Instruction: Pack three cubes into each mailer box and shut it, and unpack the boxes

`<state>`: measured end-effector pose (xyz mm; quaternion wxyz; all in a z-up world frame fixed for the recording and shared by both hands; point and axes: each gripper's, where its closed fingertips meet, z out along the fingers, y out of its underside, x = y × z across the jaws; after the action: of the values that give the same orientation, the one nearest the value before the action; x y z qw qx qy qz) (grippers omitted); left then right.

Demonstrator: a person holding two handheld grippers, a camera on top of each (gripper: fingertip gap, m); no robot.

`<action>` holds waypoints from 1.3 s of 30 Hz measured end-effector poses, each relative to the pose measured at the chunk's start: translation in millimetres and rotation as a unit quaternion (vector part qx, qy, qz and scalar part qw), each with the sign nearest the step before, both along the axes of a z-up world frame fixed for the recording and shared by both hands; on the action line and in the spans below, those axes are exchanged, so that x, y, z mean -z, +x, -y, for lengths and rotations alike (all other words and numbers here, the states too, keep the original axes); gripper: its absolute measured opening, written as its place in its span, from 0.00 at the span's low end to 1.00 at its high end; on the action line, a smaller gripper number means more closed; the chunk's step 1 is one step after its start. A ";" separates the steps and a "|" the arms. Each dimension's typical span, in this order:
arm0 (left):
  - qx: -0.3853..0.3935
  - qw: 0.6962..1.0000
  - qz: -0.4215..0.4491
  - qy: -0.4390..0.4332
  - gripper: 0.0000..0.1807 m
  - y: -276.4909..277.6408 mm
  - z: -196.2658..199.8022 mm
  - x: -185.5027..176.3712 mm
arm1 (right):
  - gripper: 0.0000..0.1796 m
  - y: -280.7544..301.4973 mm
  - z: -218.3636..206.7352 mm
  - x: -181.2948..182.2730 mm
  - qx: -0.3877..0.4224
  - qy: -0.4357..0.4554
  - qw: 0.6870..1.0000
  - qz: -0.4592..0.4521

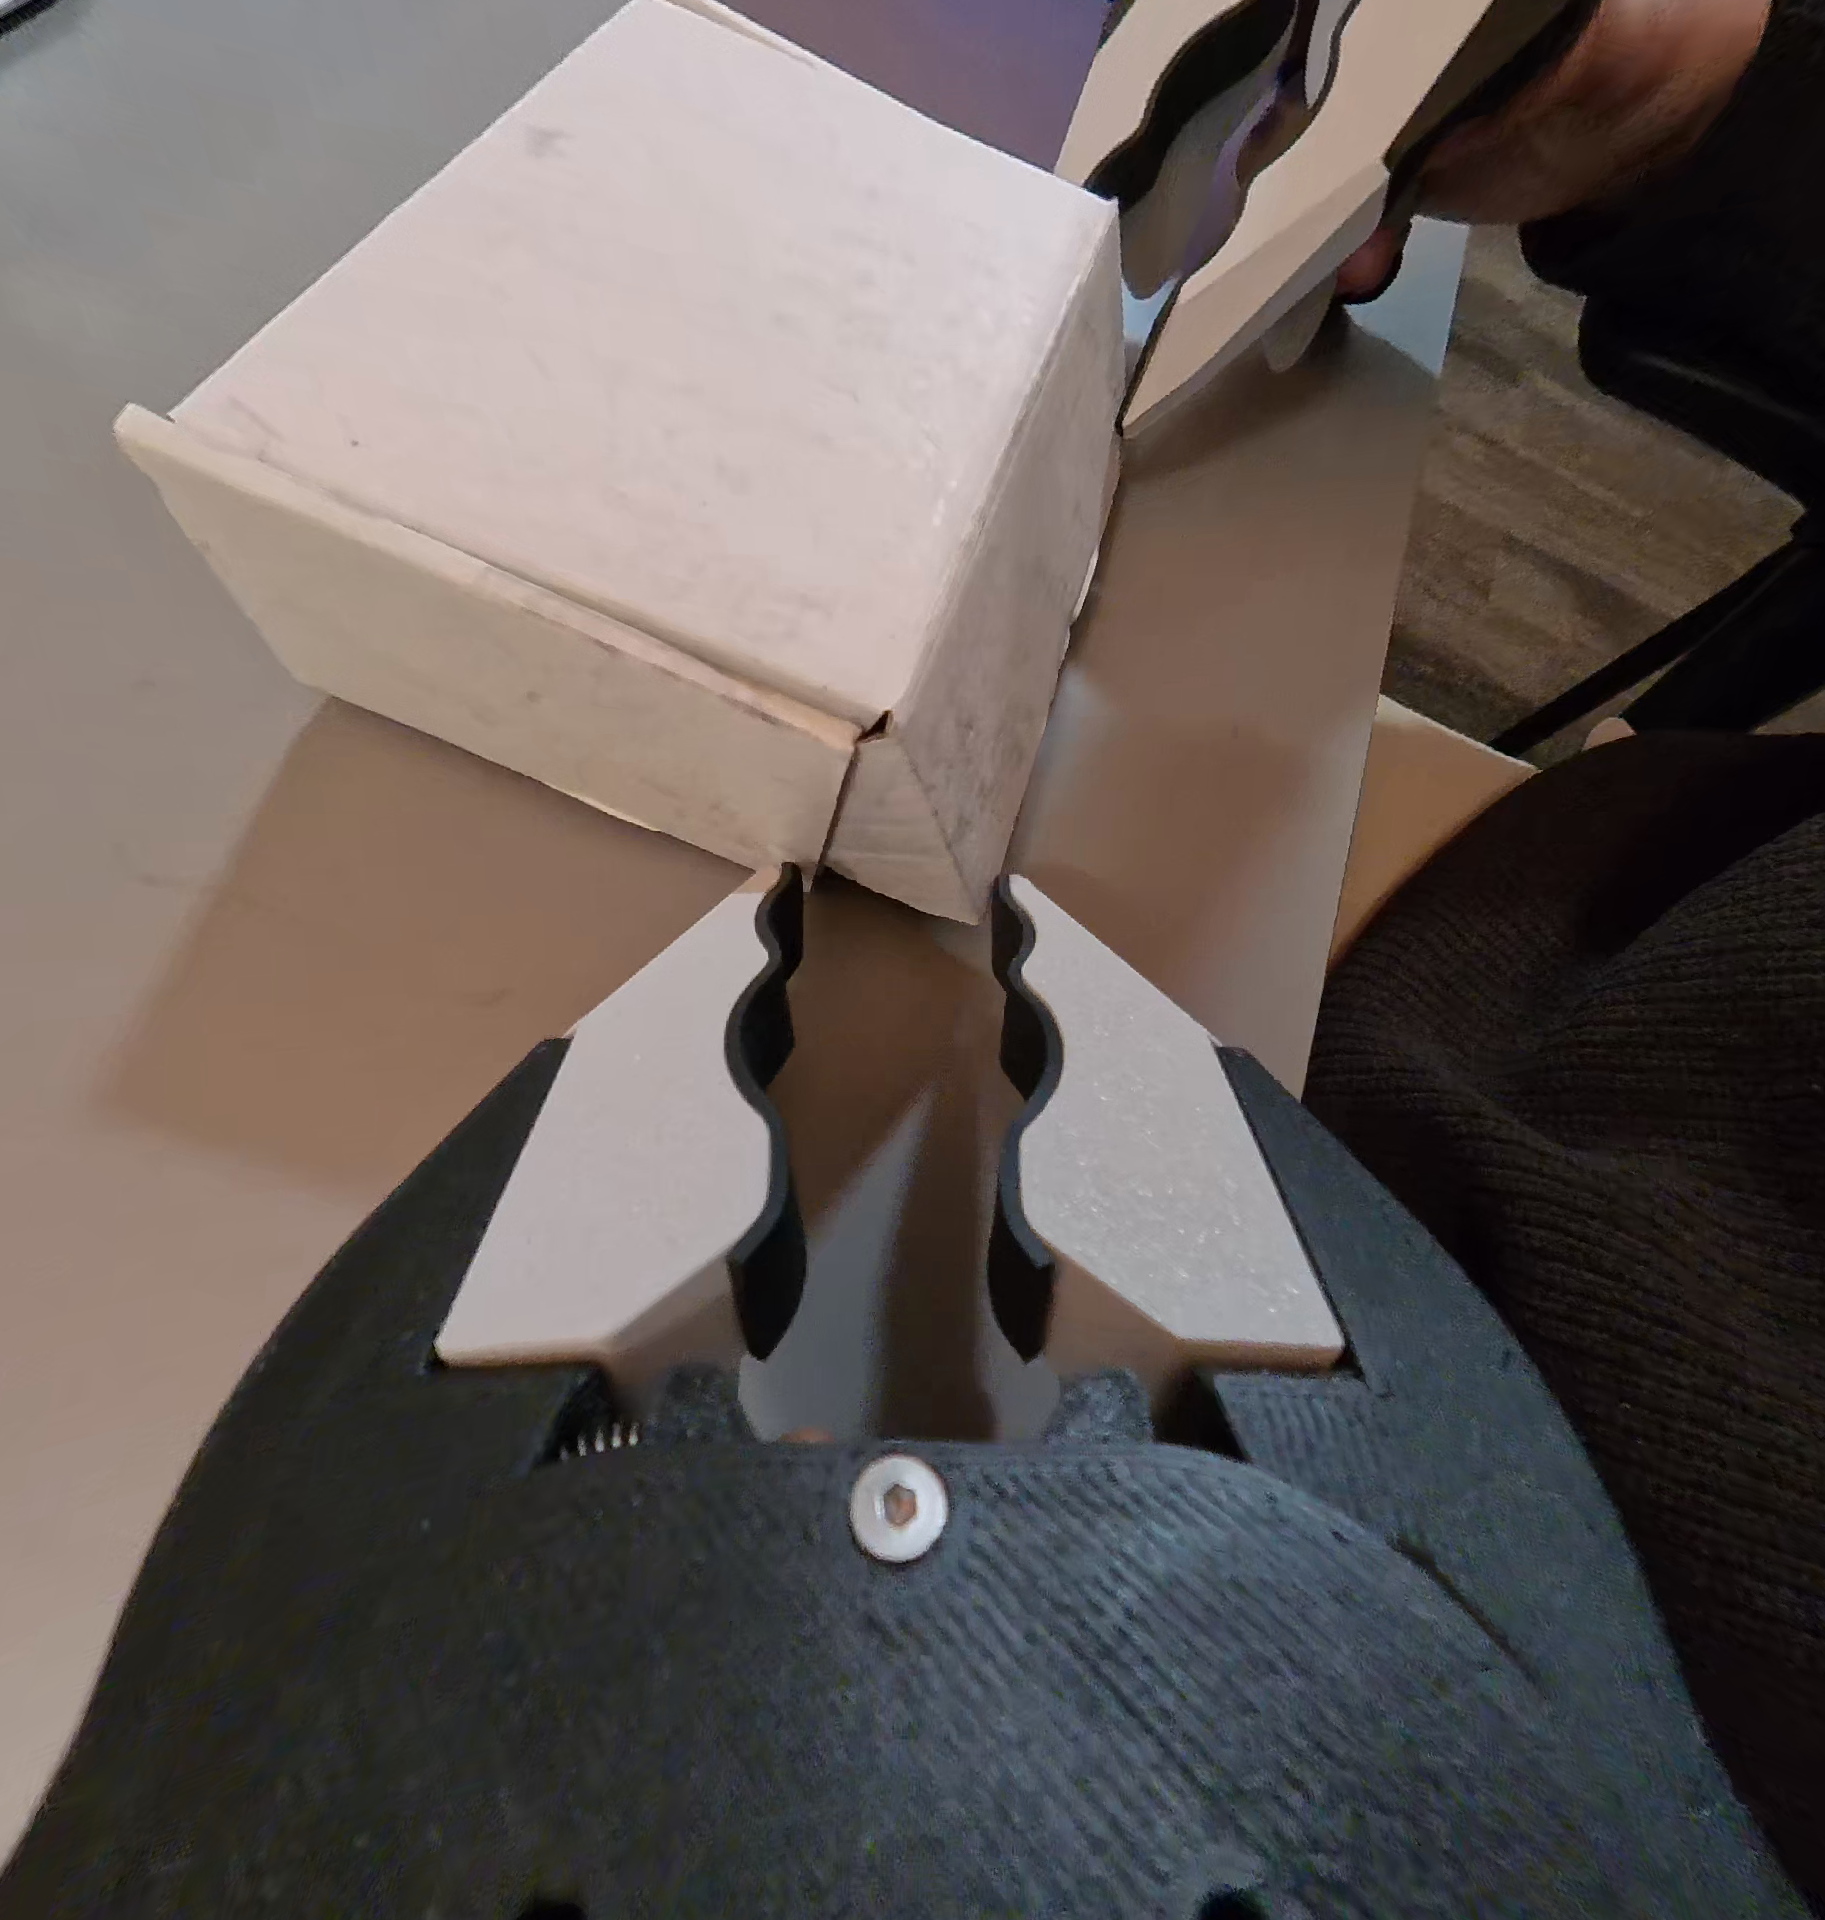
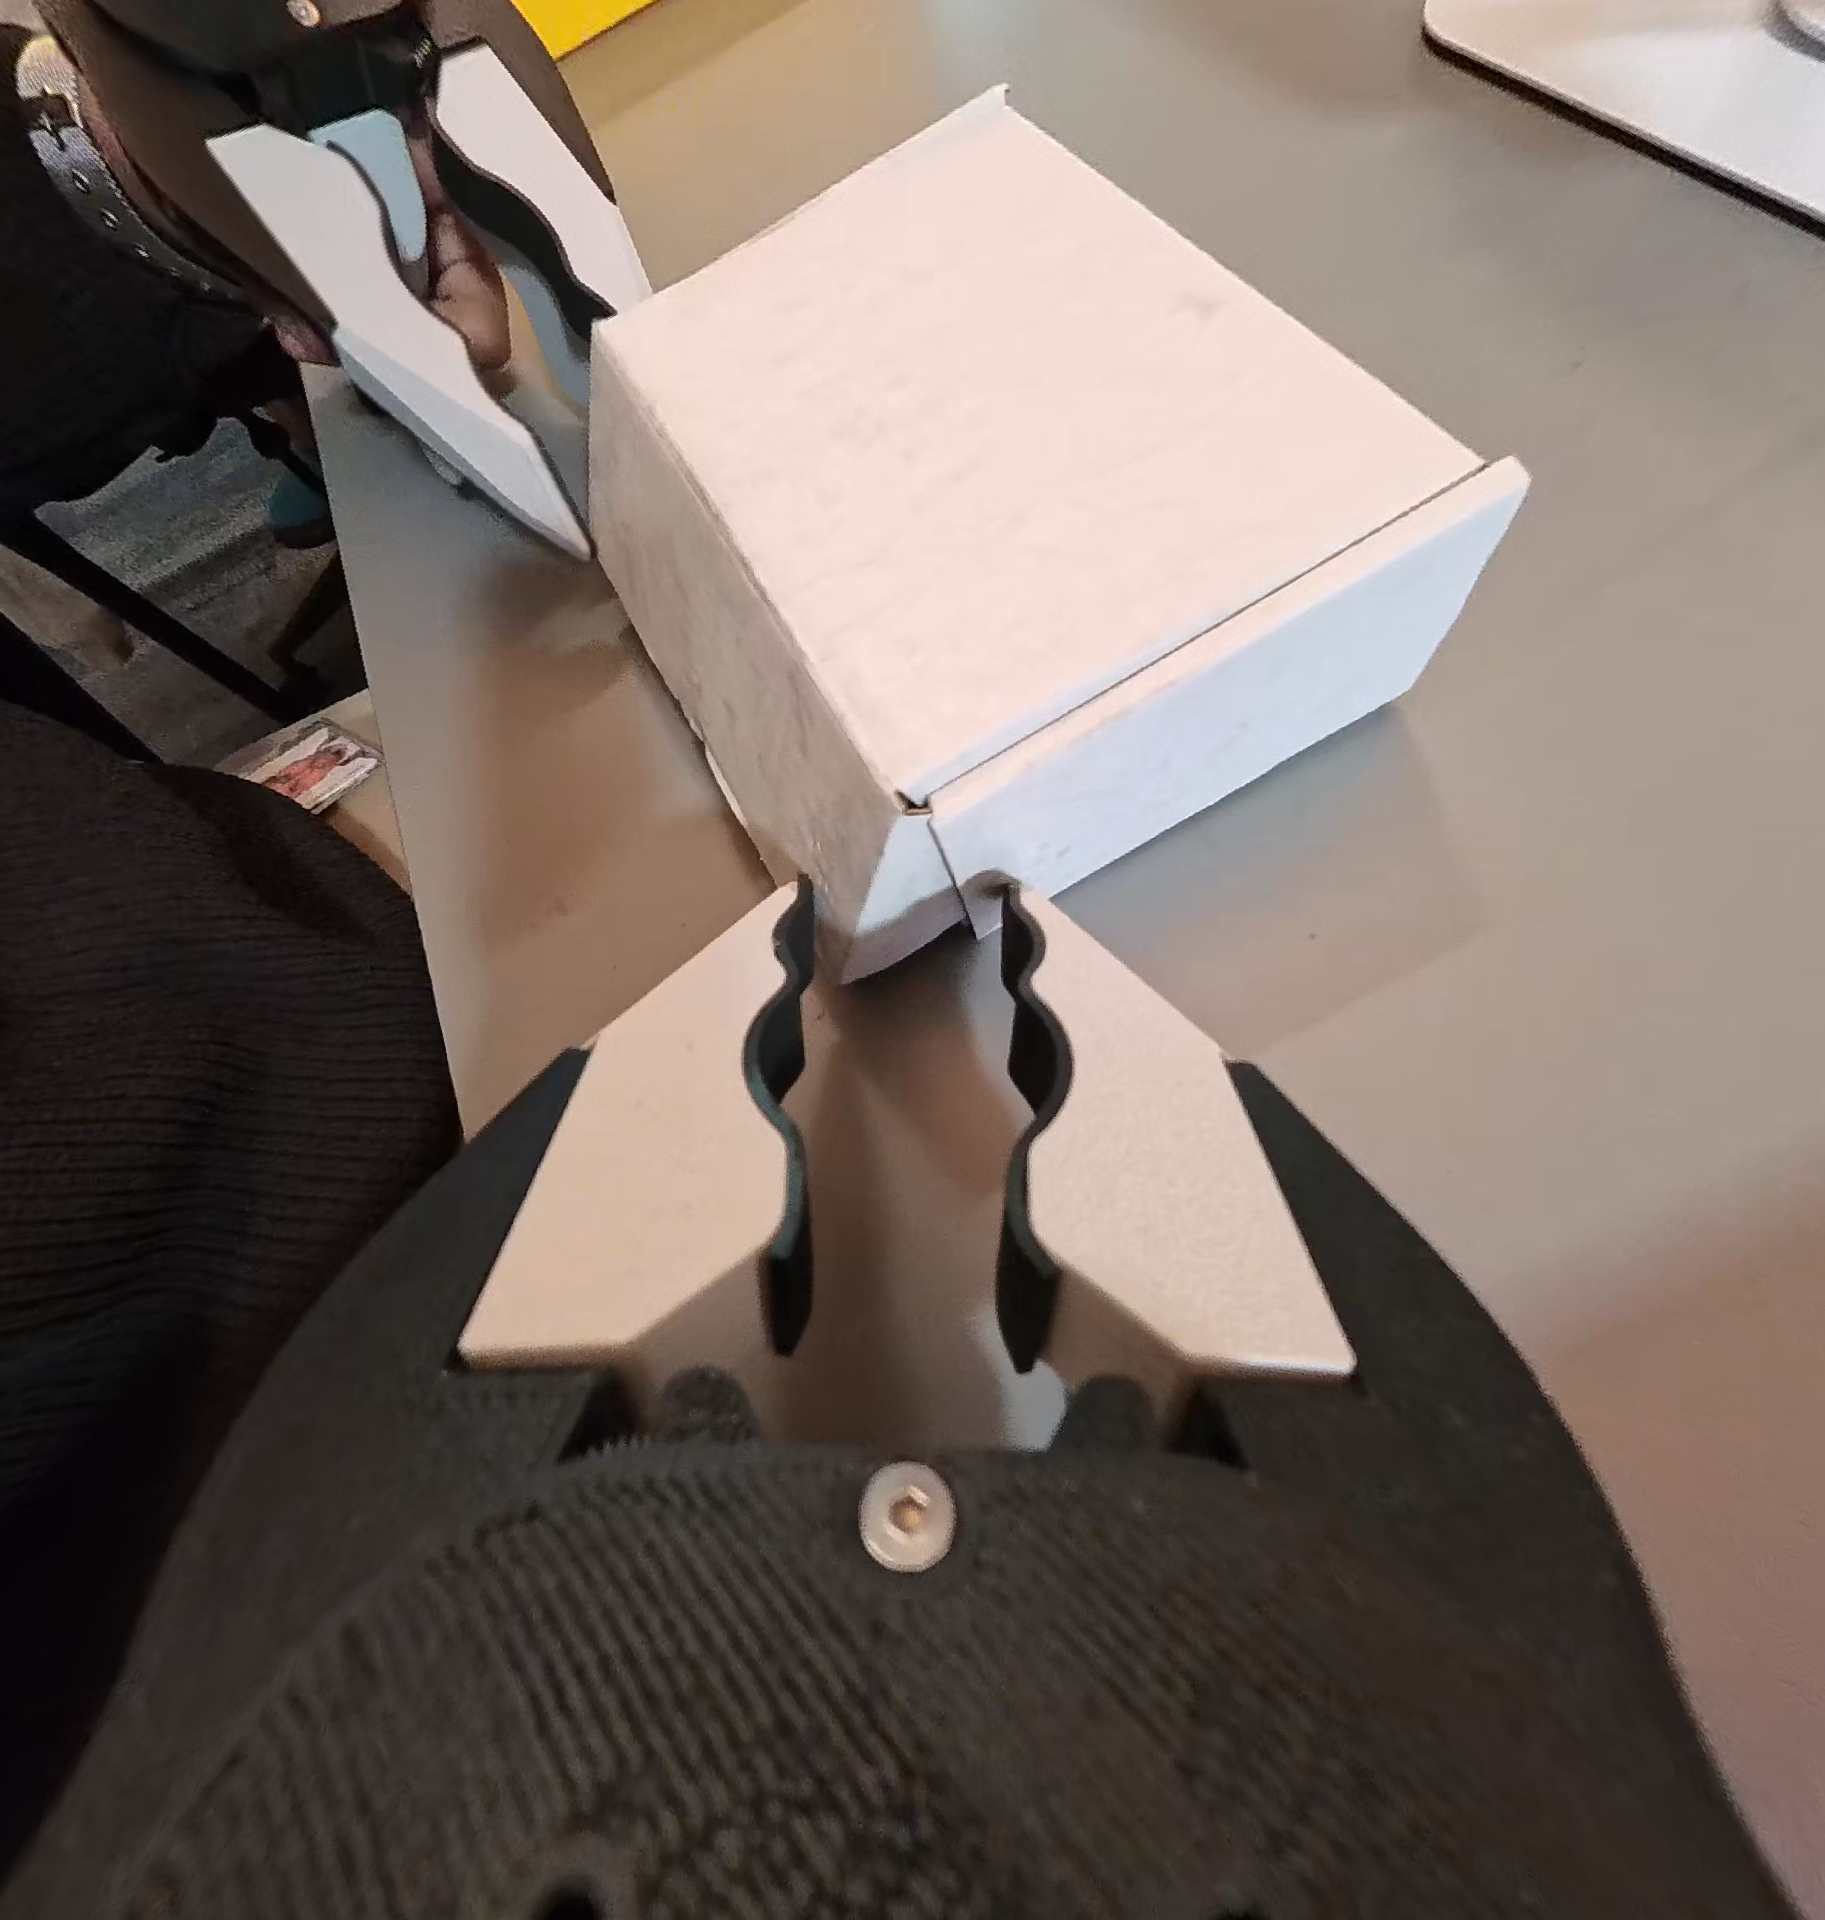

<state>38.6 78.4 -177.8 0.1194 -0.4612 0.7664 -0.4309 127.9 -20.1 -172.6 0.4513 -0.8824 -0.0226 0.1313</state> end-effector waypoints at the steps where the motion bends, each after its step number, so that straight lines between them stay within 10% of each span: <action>1: -0.001 1.000 -0.002 -0.002 0.19 0.2 -0.3 0.3 | 0.19 -0.1 -0.1 0.1 0.000 0.000 1.000 0.000; 39: -0.013 0.997 0.021 0.076 0.13 3.5 -2.4 6.4 | 0.15 -2.7 3.7 3.5 0.008 -0.039 0.998 0.038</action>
<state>42.1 80.8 -184.2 0.1762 -0.4514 0.7882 -0.3793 125.3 -23.8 -176.1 0.4165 -0.9038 -0.0273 0.0948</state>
